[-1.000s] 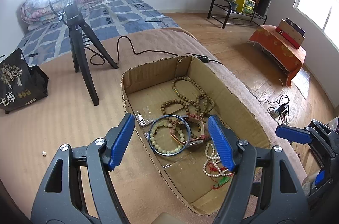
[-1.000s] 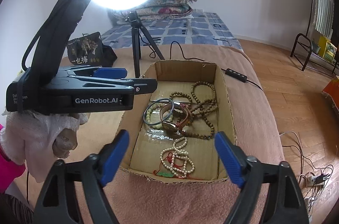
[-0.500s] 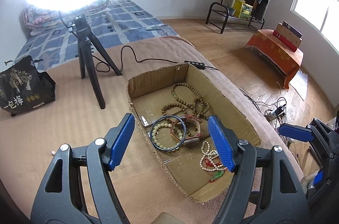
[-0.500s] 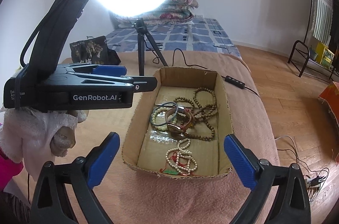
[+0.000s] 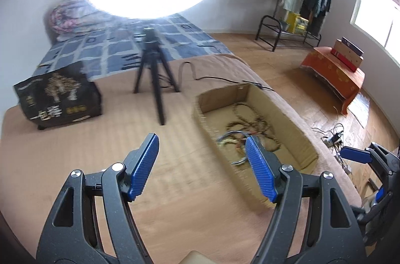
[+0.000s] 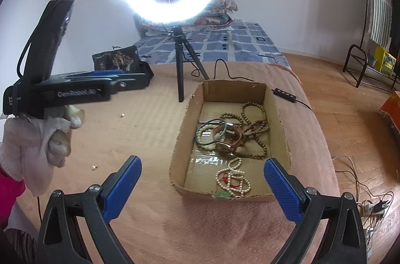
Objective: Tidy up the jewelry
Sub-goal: 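Withdraw both open tools up from the box toward the blanket, then close the left tool on one pearl earring while the right tool grasps the other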
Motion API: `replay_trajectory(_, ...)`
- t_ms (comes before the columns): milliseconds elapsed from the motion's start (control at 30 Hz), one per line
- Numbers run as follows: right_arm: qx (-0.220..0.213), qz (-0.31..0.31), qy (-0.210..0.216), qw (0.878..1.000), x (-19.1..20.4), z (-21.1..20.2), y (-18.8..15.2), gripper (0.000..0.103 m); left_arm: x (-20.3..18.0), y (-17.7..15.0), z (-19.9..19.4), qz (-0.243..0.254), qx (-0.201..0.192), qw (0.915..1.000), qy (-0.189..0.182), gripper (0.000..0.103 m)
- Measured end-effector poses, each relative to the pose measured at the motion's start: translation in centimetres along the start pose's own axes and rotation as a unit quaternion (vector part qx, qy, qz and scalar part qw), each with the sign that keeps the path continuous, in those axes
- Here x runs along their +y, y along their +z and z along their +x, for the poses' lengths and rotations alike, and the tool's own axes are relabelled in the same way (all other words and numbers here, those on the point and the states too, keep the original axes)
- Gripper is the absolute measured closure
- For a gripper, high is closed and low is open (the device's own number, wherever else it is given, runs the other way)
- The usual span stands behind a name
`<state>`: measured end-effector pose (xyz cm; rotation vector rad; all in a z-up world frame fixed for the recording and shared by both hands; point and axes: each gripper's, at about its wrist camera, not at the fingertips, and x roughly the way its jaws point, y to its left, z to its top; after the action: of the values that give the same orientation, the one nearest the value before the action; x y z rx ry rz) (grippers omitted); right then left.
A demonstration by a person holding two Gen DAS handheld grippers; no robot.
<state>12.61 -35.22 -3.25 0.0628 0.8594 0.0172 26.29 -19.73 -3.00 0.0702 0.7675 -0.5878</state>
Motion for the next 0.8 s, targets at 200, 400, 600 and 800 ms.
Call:
replay_trajectory(200, -0.003, -0.008, 0.017, 1.0, 2.2, 0.0, 0.0, 0.015, 4.6, -1.3, -2.2, -0.02, -0.007, 0.9995, 0.024, 0.029)
replay_trajectory(400, 0.001, -0.029, 0.044, 0.999, 5.7, 0.8, 0.2, 0.025, 9.8, -3.6, -3.8, -0.041, -0.005, 0.9978, 0.052, 0.029)
replay_trajectory(600, 0.016, -0.061, 0.076, 0.995, 9.9, 2.8, -0.4, 0.035, 13.4, -5.6, -4.2, -0.051, 0.003, 0.9965, 0.067, 0.029)
replay_trajectory(800, 0.047, -0.078, 0.113, 0.989, 13.7, 6.2, -1.7, 0.05, 16.3, -7.8, -3.8, -0.061, 0.018, 0.9951, 0.076, 0.029)
